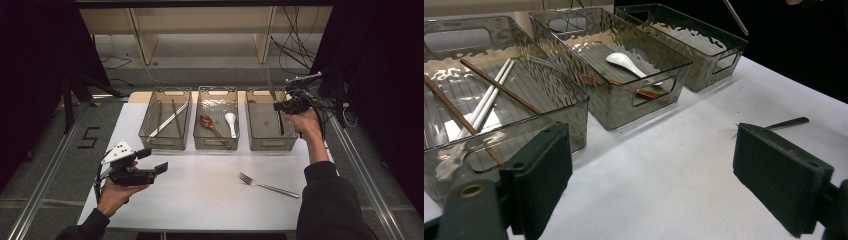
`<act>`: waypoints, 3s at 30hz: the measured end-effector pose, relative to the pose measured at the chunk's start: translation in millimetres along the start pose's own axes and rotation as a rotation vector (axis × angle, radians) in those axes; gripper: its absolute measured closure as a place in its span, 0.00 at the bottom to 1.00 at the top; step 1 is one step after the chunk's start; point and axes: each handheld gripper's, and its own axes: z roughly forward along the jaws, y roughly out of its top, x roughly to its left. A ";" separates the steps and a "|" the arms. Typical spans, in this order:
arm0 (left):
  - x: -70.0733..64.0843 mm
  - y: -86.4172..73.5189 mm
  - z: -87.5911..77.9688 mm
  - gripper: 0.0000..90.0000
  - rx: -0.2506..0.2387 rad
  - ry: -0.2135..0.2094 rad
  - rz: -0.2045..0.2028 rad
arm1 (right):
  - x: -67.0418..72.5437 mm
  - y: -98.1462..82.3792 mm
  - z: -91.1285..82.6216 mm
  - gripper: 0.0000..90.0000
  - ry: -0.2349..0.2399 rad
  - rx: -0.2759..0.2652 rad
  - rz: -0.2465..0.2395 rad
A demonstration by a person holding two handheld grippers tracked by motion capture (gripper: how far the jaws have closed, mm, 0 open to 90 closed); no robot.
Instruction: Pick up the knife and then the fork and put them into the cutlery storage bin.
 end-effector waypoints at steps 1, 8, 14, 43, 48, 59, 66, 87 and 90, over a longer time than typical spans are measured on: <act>0.1 -0.1 0.1 0.17 -0.002 0.001 -0.003 | -0.4 0.4 1.0 0.90 -0.002 0.002 0.002; 0.0 -0.2 0.9 0.17 -0.001 -0.001 -0.004 | -4.9 1.9 7.1 0.90 -0.017 0.000 0.018; 0.3 0.0 0.4 0.17 -0.001 -0.001 -0.002 | -4.1 3.6 10.5 0.90 -0.026 0.001 0.020; 0.1 0.2 0.6 0.17 0.000 -0.005 -0.002 | 3.6 -3.8 40.6 0.88 -0.044 0.063 0.038; 0.8 -0.1 0.3 0.17 -0.001 -0.004 -0.006 | 5.6 -0.9 37.5 0.69 -0.025 0.034 0.064; 0.4 0.0 0.3 0.17 0.002 -0.001 -0.003 | 26.5 -17.0 1.3 0.41 0.092 -0.001 -0.087; -0.2 0.1 0.9 0.17 -0.002 0.002 -0.007 | 53.5 -47.1 -24.7 0.36 0.193 0.003 -0.198; -0.5 -1.0 -1.2 0.17 0.001 -0.001 0.001 | 87.0 -99.1 -31.5 0.32 0.282 0.135 -0.333; -0.5 -1.2 -1.0 0.17 0.003 -0.004 0.000 | 89.1 -103.4 -29.6 0.31 0.288 0.160 -0.338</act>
